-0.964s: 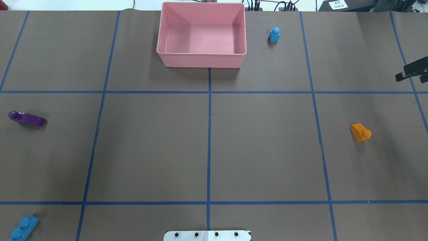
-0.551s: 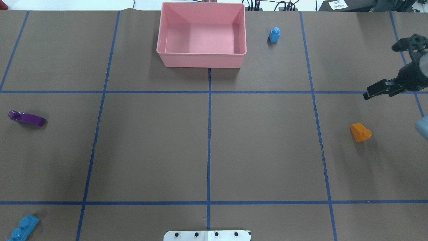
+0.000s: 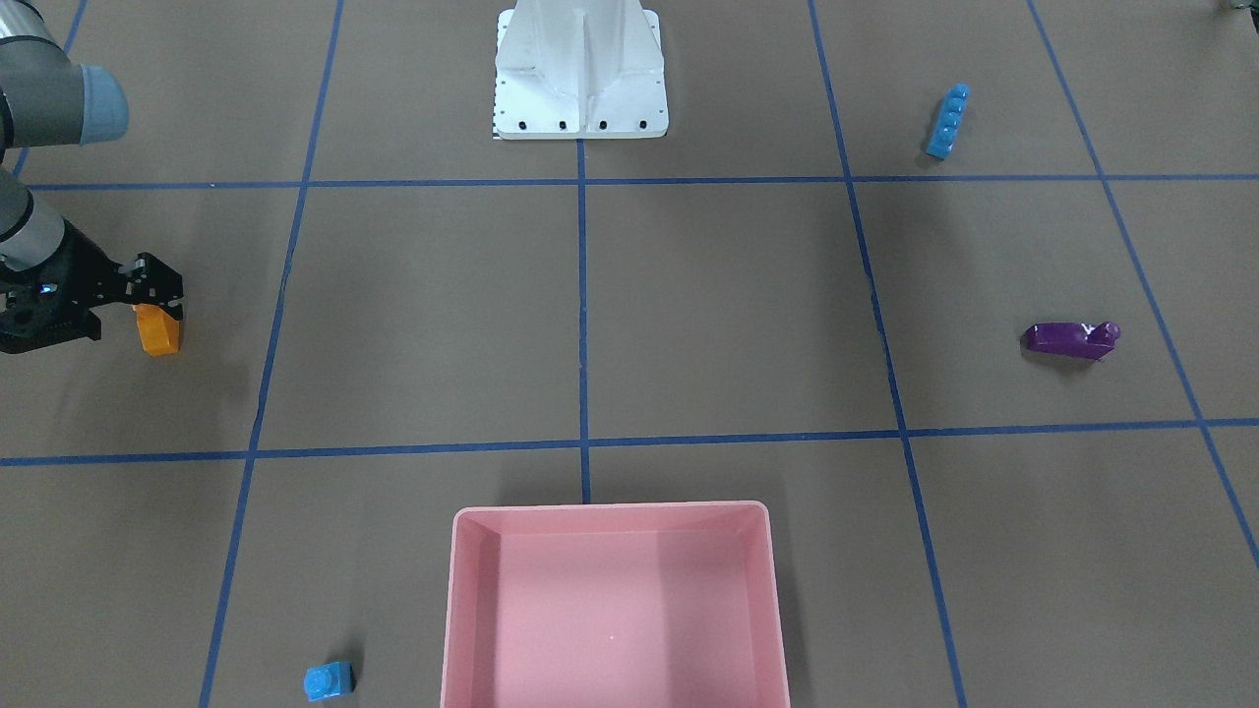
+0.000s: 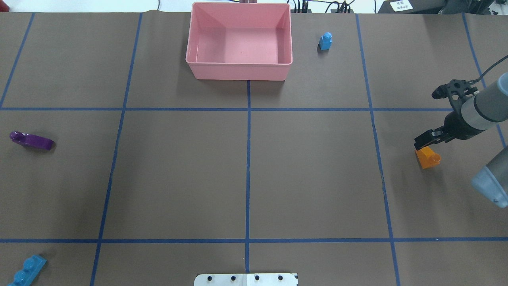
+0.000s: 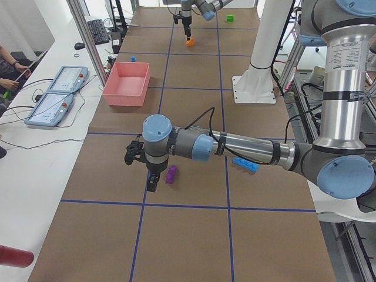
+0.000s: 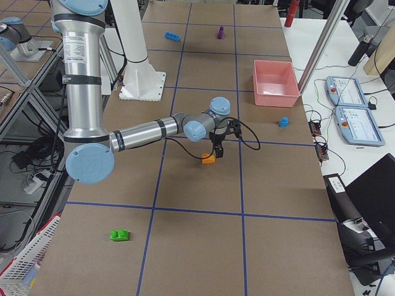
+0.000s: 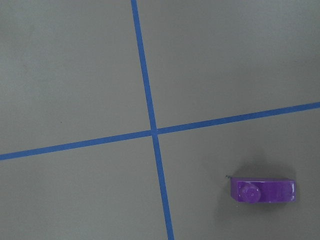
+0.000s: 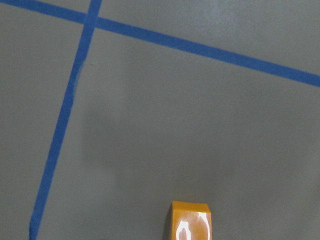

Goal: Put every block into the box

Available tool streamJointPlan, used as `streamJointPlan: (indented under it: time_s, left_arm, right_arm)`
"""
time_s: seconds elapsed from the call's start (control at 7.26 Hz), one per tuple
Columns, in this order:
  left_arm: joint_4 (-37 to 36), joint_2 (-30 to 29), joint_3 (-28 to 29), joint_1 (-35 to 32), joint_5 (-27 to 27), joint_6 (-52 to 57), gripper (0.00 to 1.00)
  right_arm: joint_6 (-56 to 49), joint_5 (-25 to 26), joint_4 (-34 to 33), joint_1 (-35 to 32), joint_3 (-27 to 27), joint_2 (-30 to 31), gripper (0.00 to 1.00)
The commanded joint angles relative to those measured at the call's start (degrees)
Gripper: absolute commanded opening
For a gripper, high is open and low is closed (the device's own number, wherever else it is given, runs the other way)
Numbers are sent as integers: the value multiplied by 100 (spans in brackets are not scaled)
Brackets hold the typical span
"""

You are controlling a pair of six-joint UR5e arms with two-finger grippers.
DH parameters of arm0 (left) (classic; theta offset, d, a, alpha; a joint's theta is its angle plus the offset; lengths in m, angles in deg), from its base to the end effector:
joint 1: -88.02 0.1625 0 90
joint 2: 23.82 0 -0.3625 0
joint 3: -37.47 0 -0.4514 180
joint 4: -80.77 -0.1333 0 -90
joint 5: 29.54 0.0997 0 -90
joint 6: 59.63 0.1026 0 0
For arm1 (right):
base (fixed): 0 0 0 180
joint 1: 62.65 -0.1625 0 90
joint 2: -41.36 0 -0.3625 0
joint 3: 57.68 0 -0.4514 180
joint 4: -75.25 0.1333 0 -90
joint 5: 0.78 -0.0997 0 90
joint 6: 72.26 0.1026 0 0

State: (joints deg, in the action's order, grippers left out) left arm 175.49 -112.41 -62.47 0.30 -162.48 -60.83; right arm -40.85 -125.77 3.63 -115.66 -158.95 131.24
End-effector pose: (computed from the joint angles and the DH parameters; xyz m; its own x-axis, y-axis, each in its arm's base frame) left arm -0.0414 -0.5538 0.5082 0.7259 0.1647 -0.6678 -0.0235 0.9763 0.2153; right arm -0.2844 -0.5013 0.4593 0.6845 -0.2534 0.6836 0.1940 0.9671 0.1644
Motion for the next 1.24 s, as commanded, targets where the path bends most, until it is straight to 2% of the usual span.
streamJointPlan:
  time_s: [0.0, 0.28, 0.41, 0.55, 0.83, 0.96, 1.1]
  left_arm:
    - [38, 18, 9, 0, -99, -4, 100]
    - [47, 35, 1, 0, -118, -4, 100]
    - [47, 44, -8, 0, -126, 5, 100]
    - [47, 44, -43, 0, -126, -4, 100]
    - [47, 44, -35, 0, -126, 5, 100]
    - [55, 44, -35, 0, -126, 5, 100]
    - [55, 53, -43, 0, -126, 5, 100]
  right_arm:
    - [-21, -7, -1, 229, 141, 29, 100]
    - [-30, -51, -10, 239, 177, 55, 98]
    - [-30, -51, -19, 239, 203, 64, 87]
    - [-47, -51, -1, 239, 282, 73, 69]
    - [-83, -43, 8, 247, 440, 55, 67]
    - [-83, -51, 8, 247, 450, 38, 54]
    - [-83, -60, -1, 247, 397, 38, 23]
